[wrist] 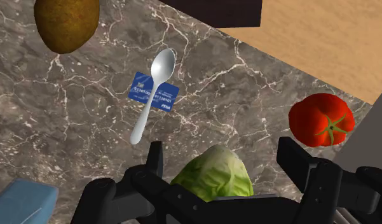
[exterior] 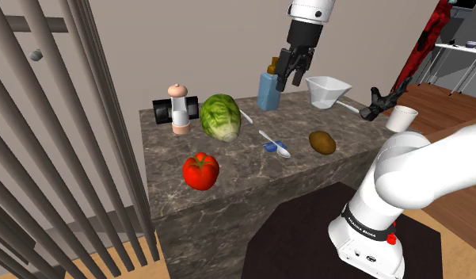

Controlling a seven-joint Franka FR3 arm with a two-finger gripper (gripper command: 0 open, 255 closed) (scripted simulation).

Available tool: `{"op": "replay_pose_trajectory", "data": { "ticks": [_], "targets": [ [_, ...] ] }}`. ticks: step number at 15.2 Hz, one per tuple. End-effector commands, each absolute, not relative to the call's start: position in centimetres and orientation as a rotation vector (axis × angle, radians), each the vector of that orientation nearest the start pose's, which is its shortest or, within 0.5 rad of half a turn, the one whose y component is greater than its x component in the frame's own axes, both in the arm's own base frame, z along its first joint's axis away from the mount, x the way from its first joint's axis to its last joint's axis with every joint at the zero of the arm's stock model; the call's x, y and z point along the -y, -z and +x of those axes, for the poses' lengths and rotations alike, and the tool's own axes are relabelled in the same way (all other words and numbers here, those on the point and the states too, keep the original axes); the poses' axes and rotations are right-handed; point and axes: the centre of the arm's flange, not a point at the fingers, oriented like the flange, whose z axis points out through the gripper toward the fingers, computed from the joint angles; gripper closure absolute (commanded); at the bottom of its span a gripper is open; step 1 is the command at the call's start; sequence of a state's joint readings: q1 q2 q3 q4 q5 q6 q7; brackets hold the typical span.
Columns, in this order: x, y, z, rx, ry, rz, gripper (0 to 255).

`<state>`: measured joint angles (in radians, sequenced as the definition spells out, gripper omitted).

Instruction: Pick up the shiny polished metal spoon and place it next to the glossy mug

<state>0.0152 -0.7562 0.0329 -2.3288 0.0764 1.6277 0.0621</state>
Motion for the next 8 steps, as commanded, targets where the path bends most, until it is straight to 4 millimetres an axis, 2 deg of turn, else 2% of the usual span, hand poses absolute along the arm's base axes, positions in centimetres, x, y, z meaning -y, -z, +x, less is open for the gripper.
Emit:
{"op": "replay_pose_trajectory", "data": {
  "ticks": [1,8],
  "targets": [
    [-2.6,-59.9,32.0,-0.038,0.080,-3.084,0],
    [3.1,-52.2,35.8,-0.144,-0.001,-2.991,0]
  ]
}}
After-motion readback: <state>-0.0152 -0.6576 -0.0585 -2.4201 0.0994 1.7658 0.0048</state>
